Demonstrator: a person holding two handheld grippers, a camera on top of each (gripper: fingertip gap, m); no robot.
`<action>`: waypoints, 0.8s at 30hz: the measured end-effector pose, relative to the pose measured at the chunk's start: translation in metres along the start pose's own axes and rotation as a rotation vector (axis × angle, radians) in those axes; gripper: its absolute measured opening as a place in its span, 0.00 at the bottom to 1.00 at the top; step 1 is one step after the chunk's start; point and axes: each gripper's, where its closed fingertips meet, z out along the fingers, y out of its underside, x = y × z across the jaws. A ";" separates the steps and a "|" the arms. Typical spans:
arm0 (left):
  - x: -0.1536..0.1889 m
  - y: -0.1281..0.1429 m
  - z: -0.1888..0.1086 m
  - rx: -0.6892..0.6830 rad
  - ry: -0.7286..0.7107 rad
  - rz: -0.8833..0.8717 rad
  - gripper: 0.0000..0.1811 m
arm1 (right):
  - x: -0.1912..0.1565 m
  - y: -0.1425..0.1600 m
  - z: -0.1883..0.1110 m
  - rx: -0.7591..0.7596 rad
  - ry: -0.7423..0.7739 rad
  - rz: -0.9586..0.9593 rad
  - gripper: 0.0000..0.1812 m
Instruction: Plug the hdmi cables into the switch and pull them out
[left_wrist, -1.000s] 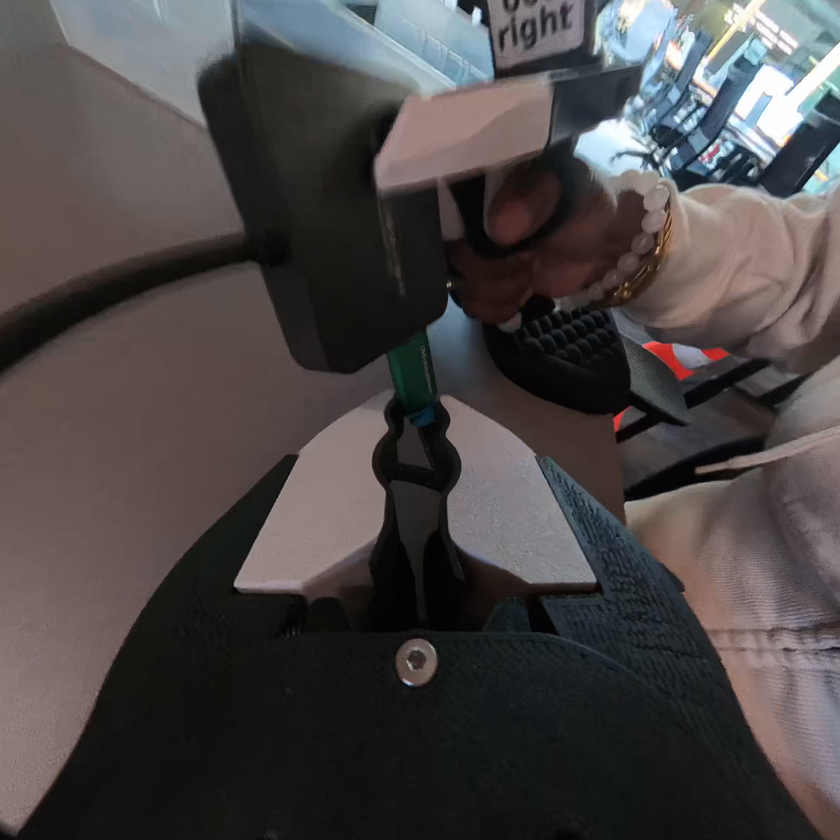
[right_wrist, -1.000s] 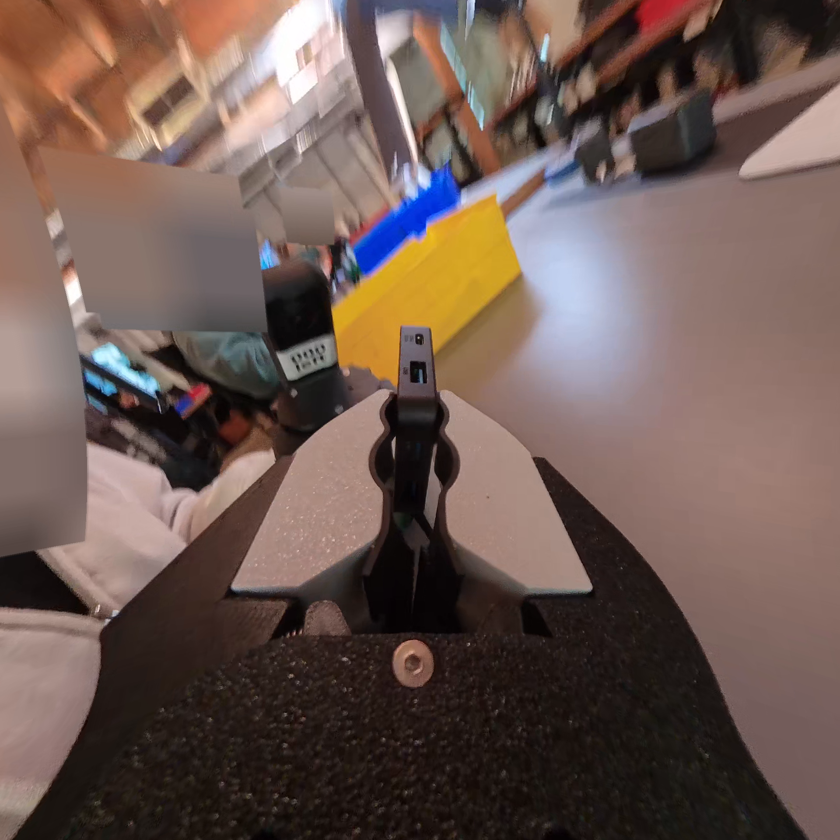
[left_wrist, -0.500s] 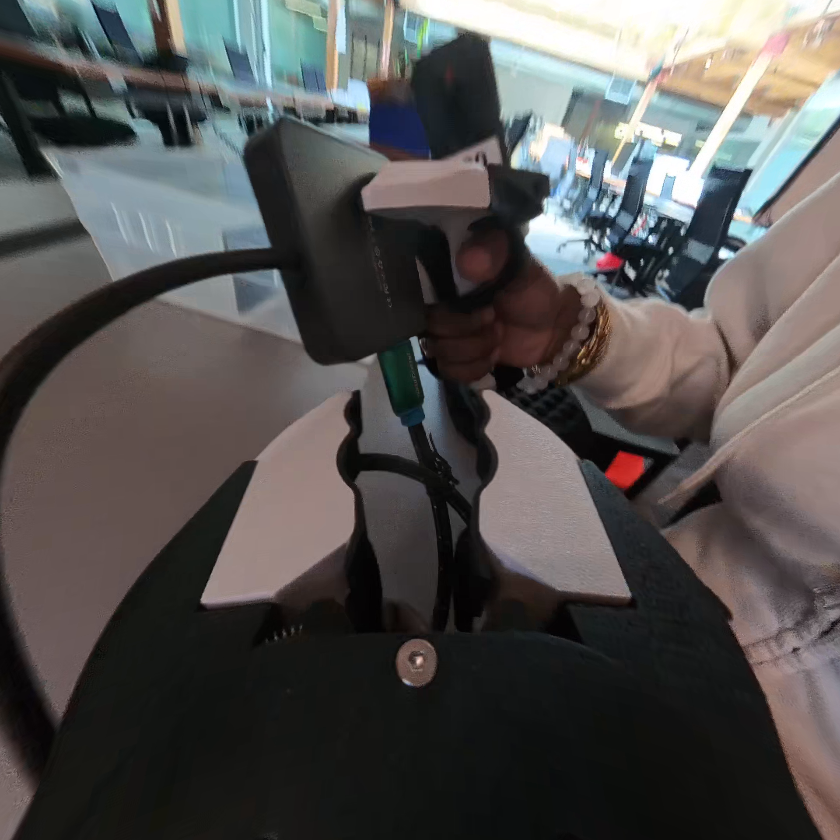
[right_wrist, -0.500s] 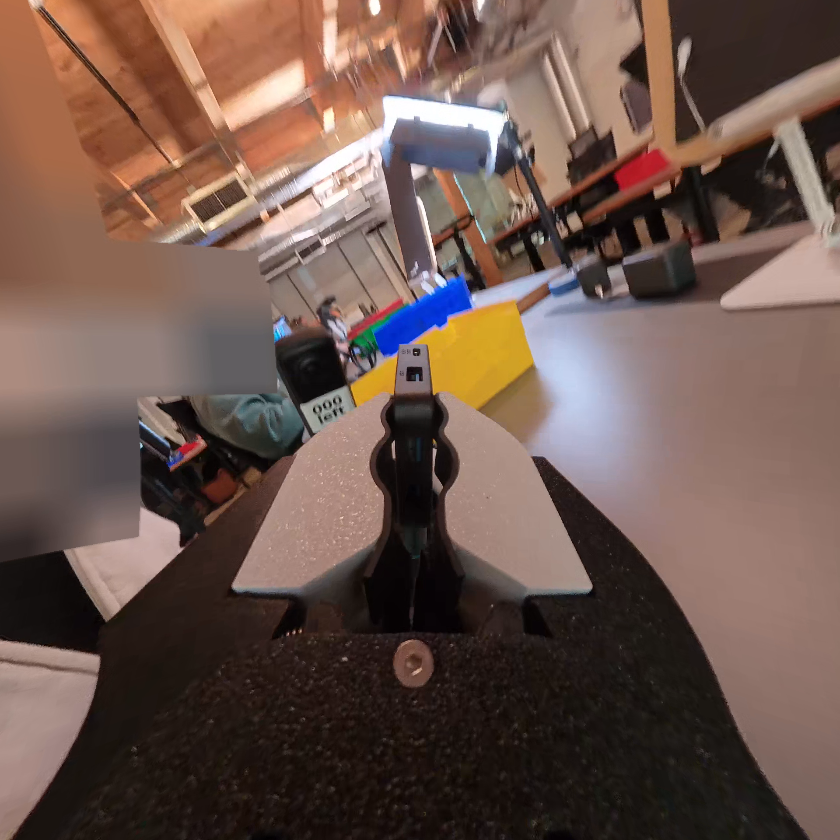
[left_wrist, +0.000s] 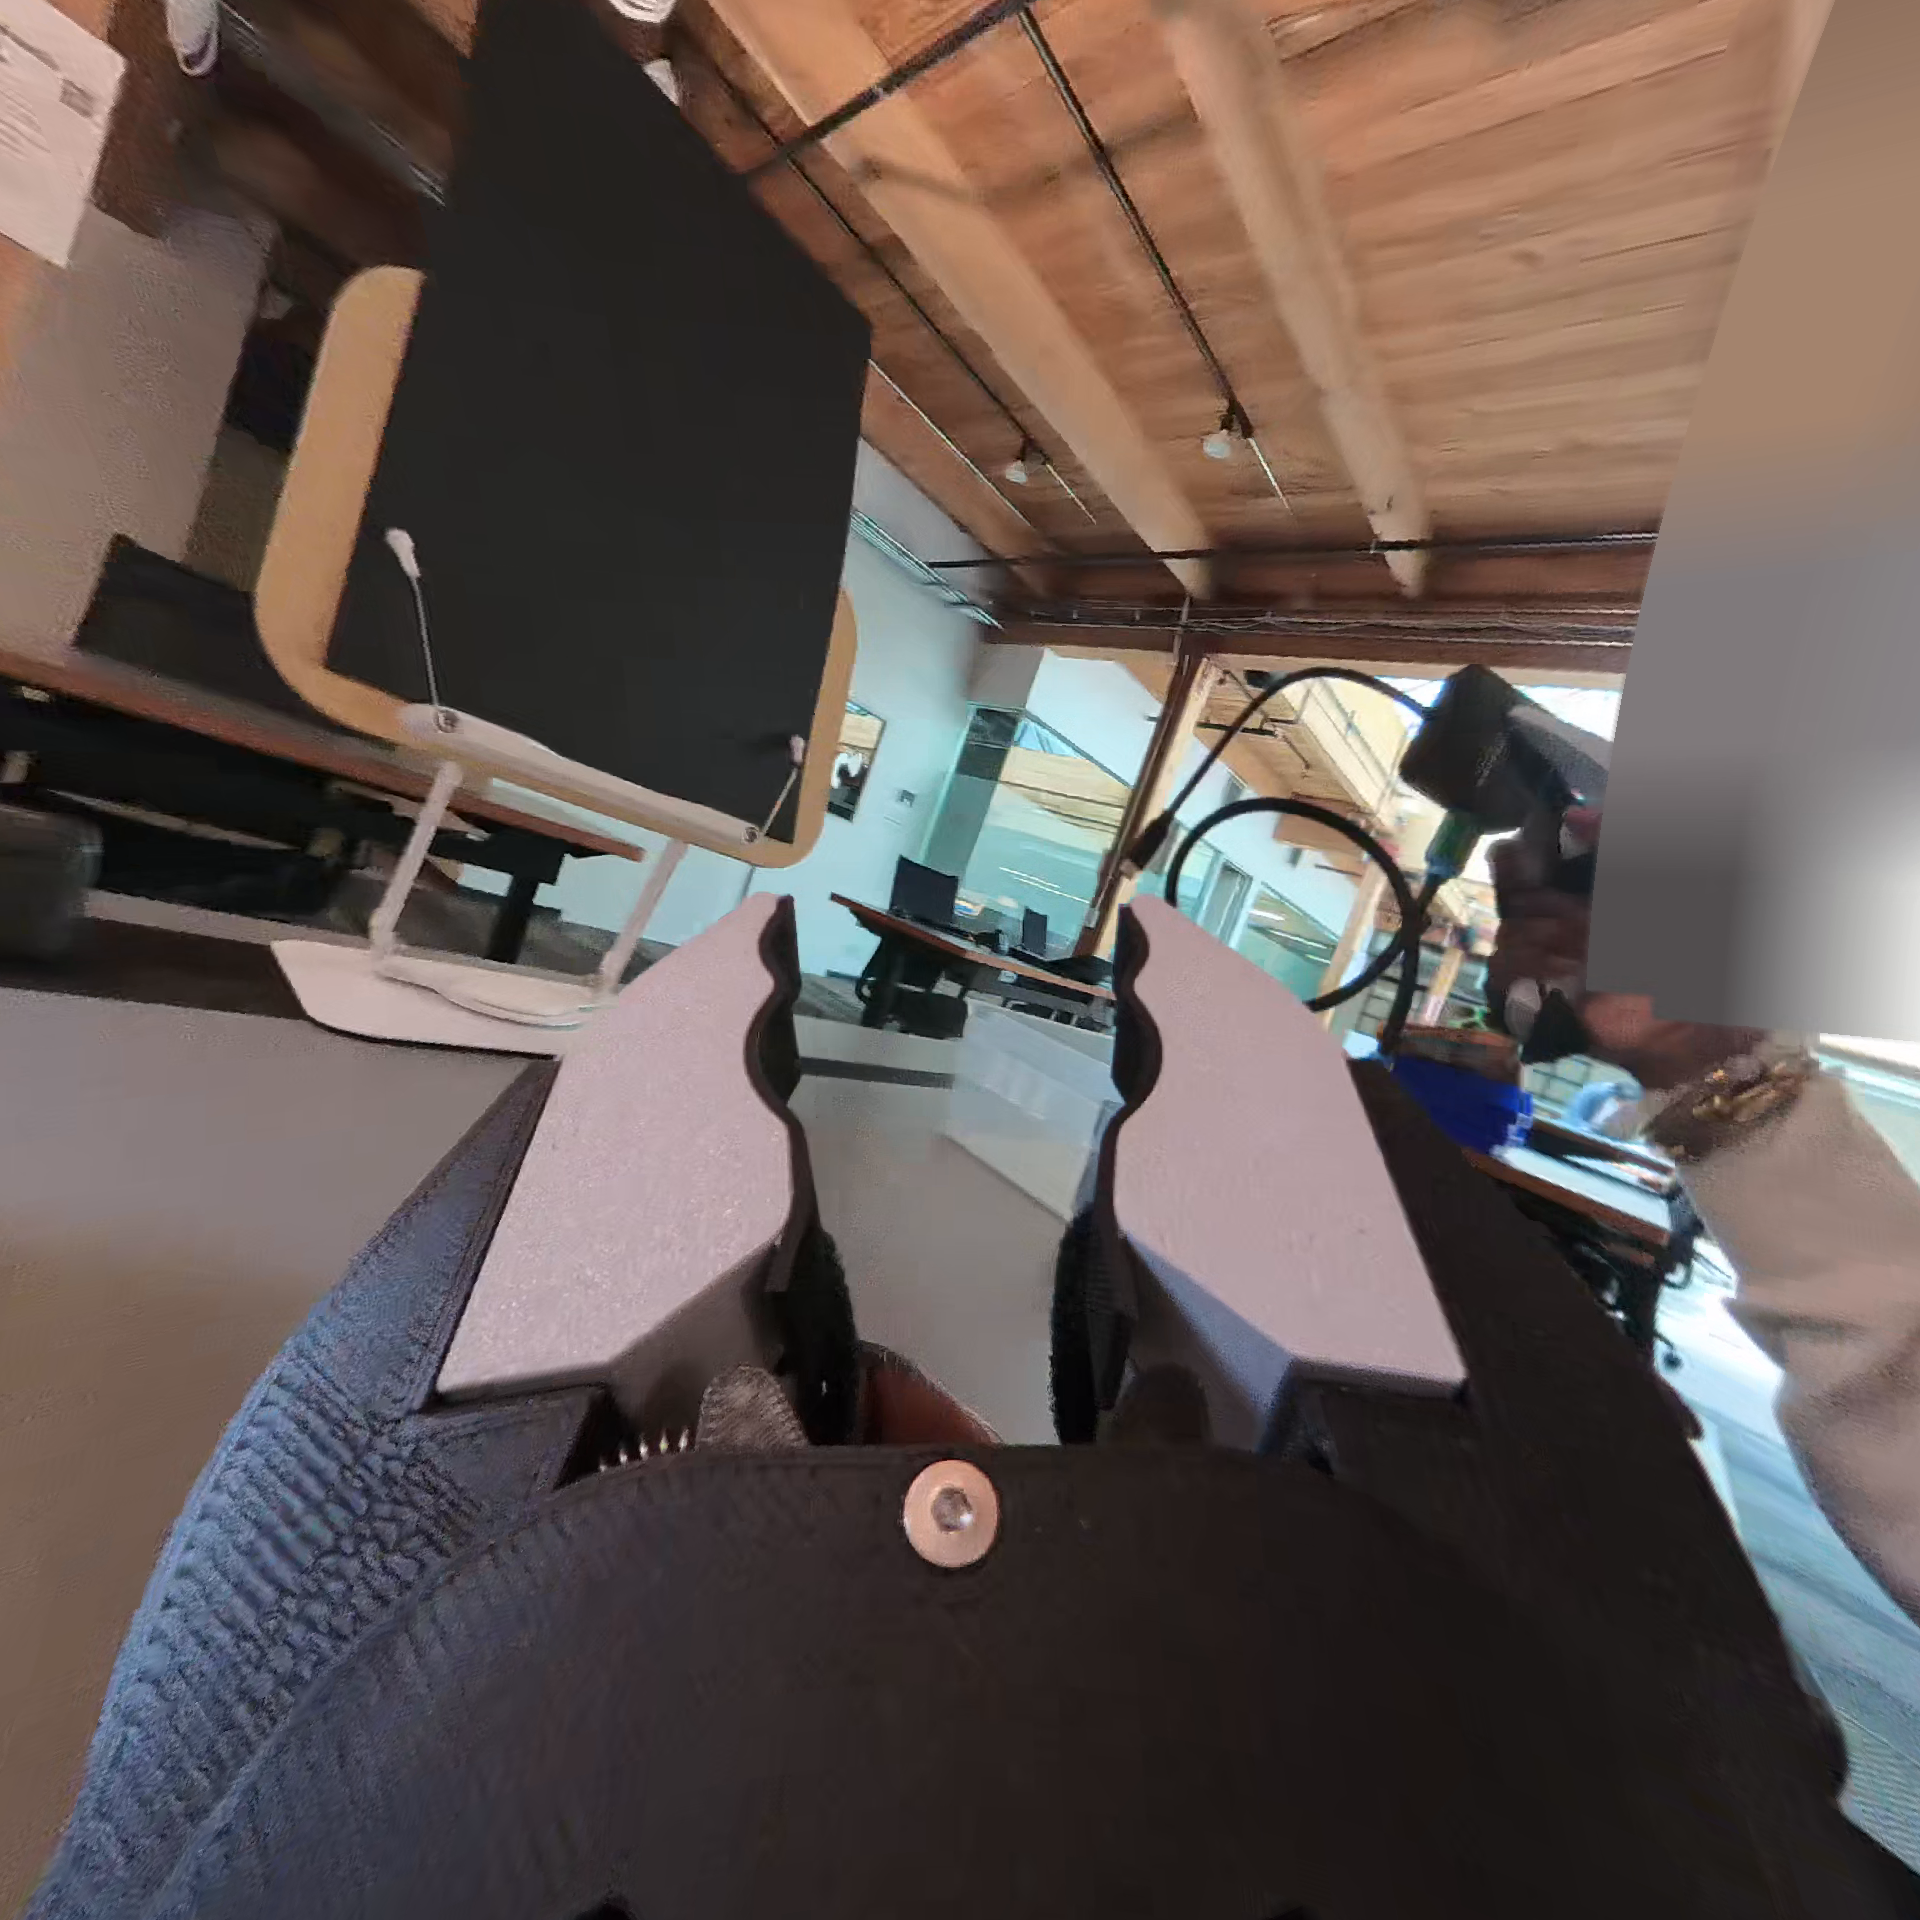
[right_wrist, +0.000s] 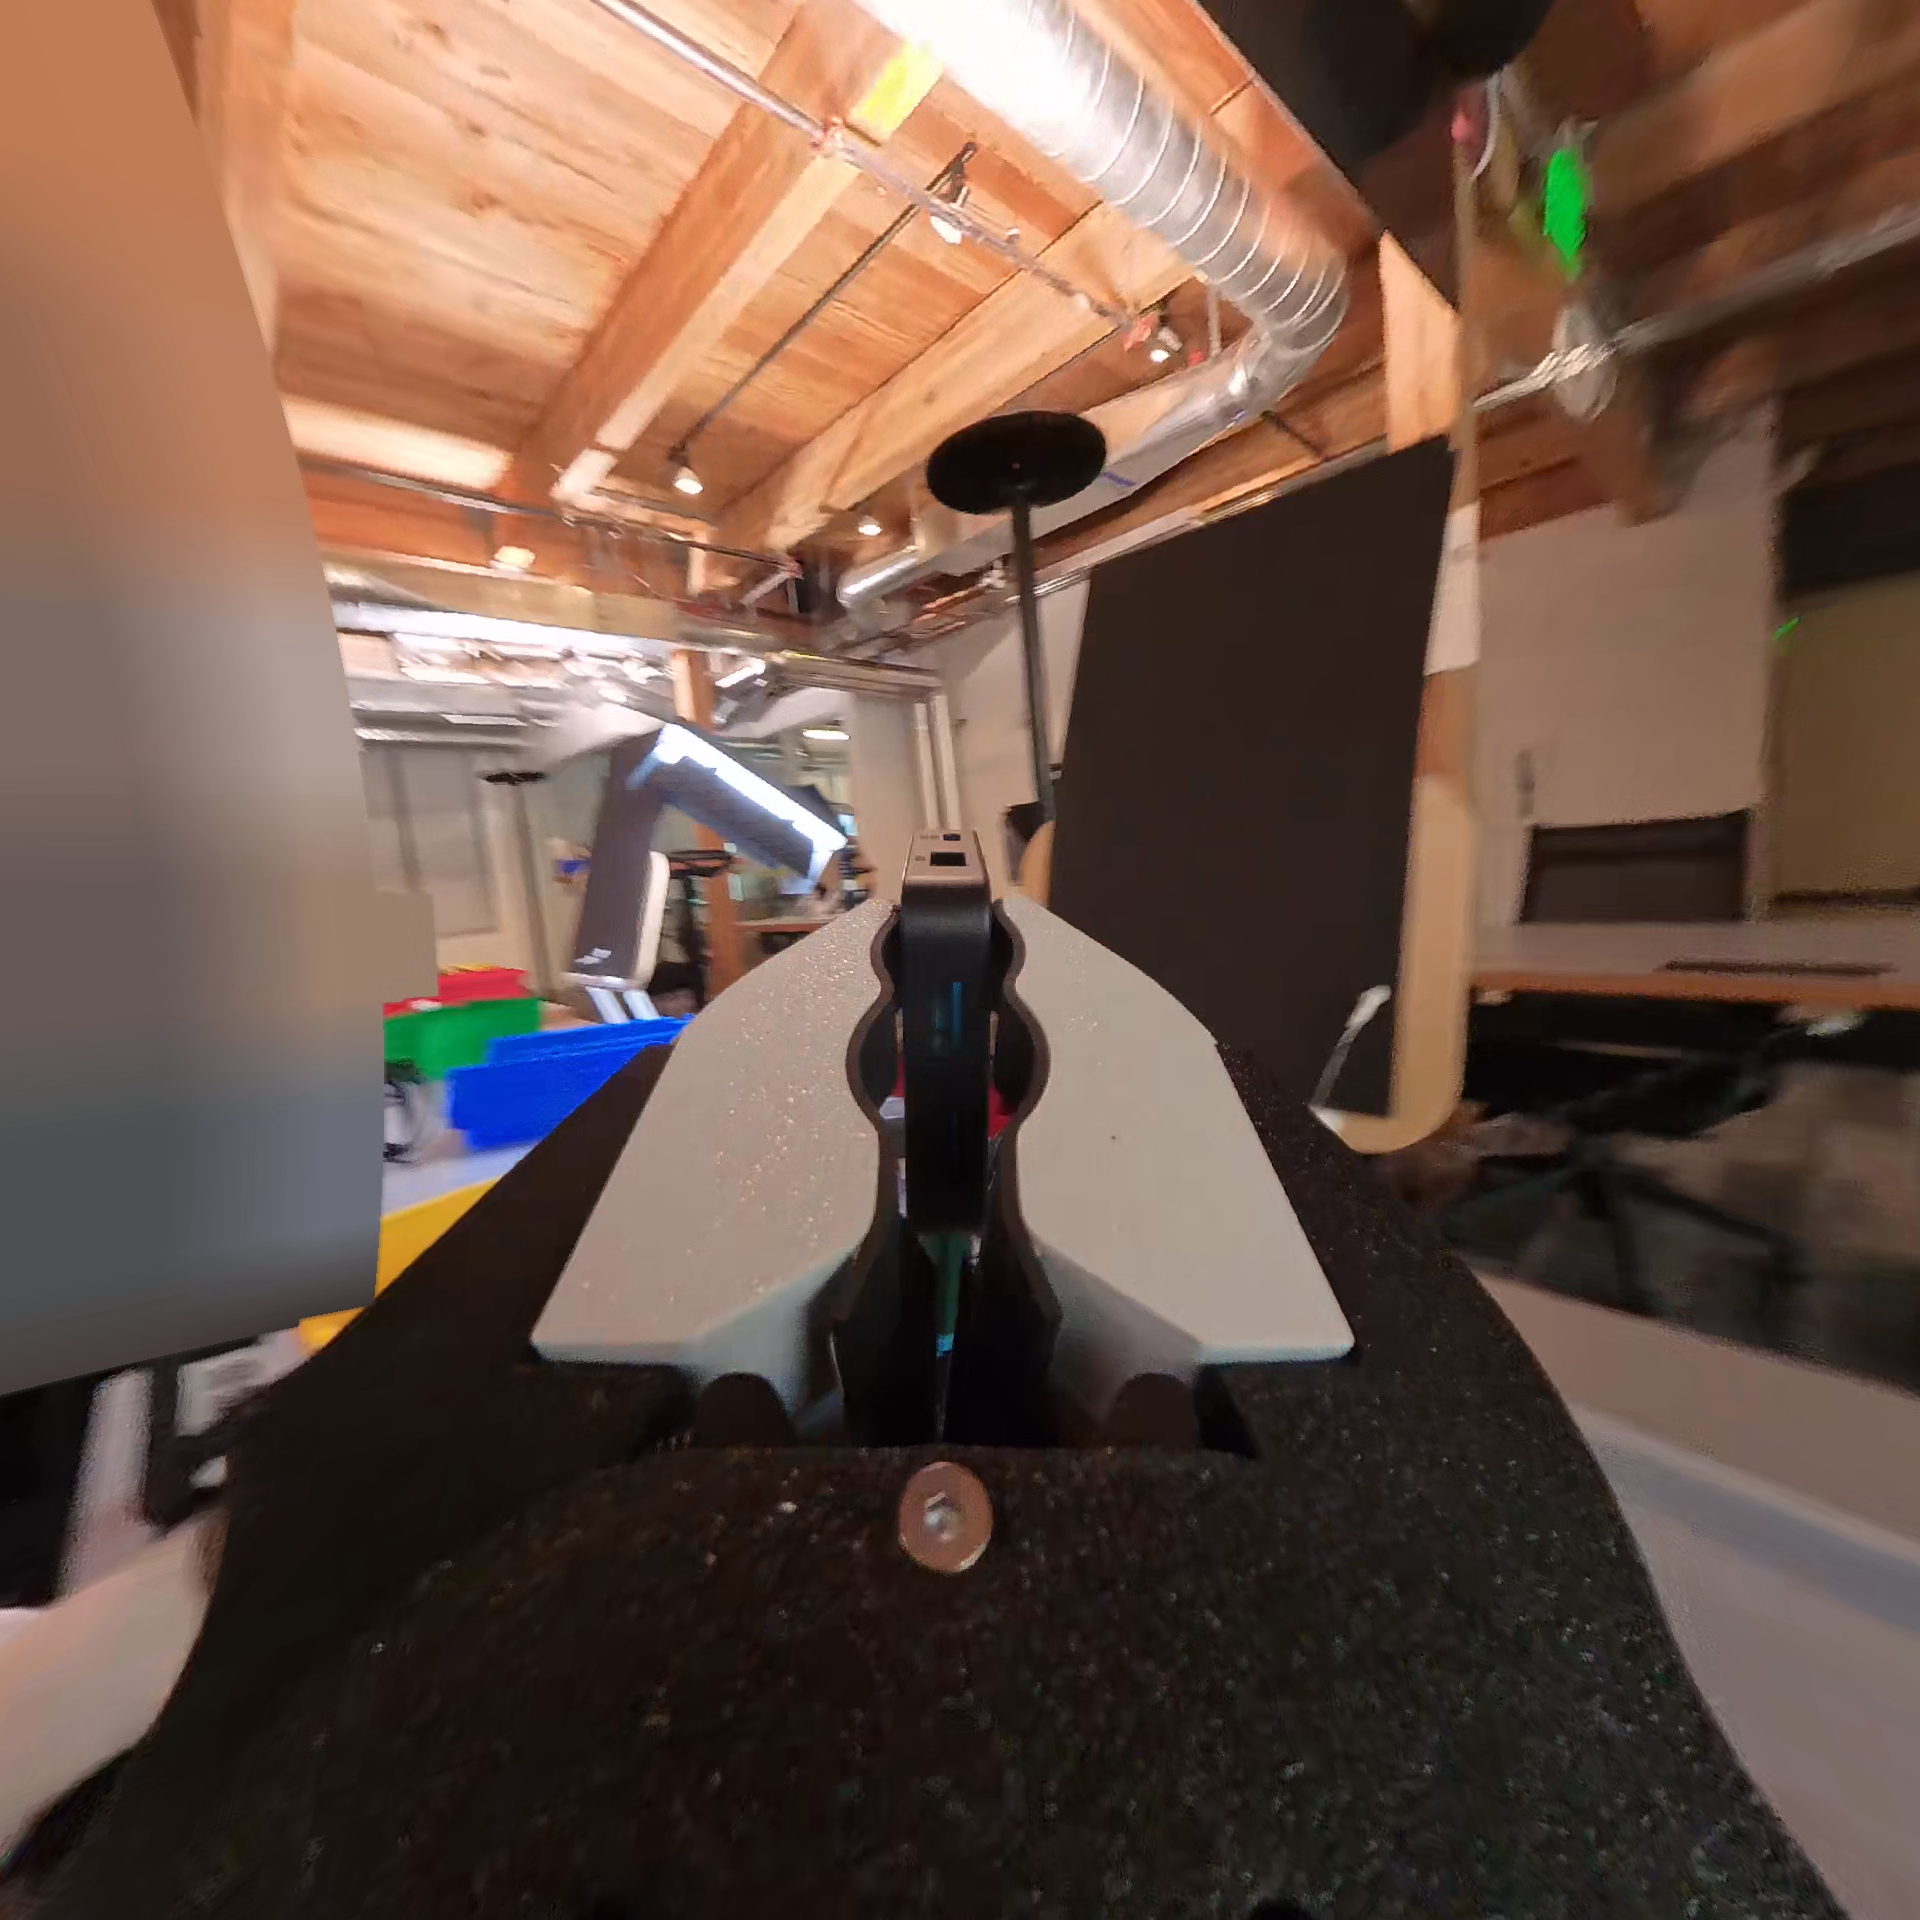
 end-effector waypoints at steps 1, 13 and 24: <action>-0.001 0.000 0.001 -0.001 -0.002 0.014 0.33 | 0.010 -0.010 0.003 -0.006 0.016 -0.062 0.08; 0.005 0.023 0.009 -0.116 0.016 0.092 0.35 | 0.131 0.042 0.033 -0.732 -0.445 -0.709 0.08; 0.011 0.035 0.015 -0.177 0.051 0.142 0.35 | 0.189 0.192 -0.023 -1.696 -0.709 -0.767 0.08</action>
